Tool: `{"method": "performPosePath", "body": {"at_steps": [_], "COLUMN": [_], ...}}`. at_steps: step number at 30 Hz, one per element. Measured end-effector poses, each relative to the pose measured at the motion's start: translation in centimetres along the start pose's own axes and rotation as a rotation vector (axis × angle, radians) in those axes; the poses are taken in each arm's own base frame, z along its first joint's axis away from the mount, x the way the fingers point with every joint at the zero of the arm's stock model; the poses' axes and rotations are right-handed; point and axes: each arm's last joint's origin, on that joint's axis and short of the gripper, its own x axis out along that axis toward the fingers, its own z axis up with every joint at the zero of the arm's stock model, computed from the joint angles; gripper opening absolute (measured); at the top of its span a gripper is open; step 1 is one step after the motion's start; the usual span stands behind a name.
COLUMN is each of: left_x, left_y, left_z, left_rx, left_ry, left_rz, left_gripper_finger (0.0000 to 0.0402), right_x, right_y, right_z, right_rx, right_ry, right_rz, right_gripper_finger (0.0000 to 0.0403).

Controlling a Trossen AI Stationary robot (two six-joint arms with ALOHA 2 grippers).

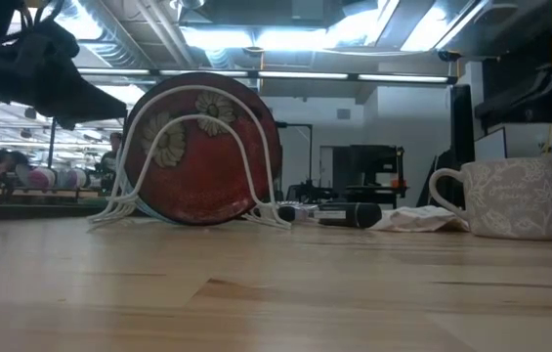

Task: Sort dishes
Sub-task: Return to Home Position

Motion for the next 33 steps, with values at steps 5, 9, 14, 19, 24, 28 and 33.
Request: {"method": "performPosePath", "body": {"at_steps": [5, 9, 14, 19, 24, 28, 33], "left_x": [0.0, 0.1, 0.1, 0.1, 0.1, 0.1, 0.1], "left_y": [0.1, 0.1, 0.1, 0.1, 0.1, 0.1, 0.1], "left_z": [0.0, 0.0, -0.1, -0.1, -0.1, -0.1, -0.1], "left_rx": [-0.024, -0.171, -0.257, -0.235, -0.230, -0.230, -0.230], "left_ry": [0.001, 0.001, 0.000, 0.002, 0.003, 0.003, 0.003], "left_rz": [0.033, 0.034, 0.035, 0.035, 0.036, 0.036, 0.036], "left_gripper_finger": [0.0109, 0.0109, 0.0109, 0.0109, 0.0109, 0.0109, 0.0109], "right_x": [0.8, 1.1, 1.1, 0.8, 0.8, 1.2, 2.3], "right_y": [1.5, 2.7, 4.0, 5.2, 5.3, 4.9, 4.0], "right_z": [-1.7, -1.6, -0.7, -0.4, 0.1, 0.5, 1.3], "right_rx": [0.048, 0.034, -0.050, -0.152, -0.229, -0.265, -0.242], "right_ry": [-0.004, -0.041, -0.173, -0.440, -0.543, -0.616, -0.706], "right_rz": [0.032, 0.138, 0.315, 0.564, 0.666, 0.690, 0.709], "right_gripper_finger": [0.0074, 0.0074, 0.0074, 0.0074, 0.0074, 0.0074, 0.0074]}}
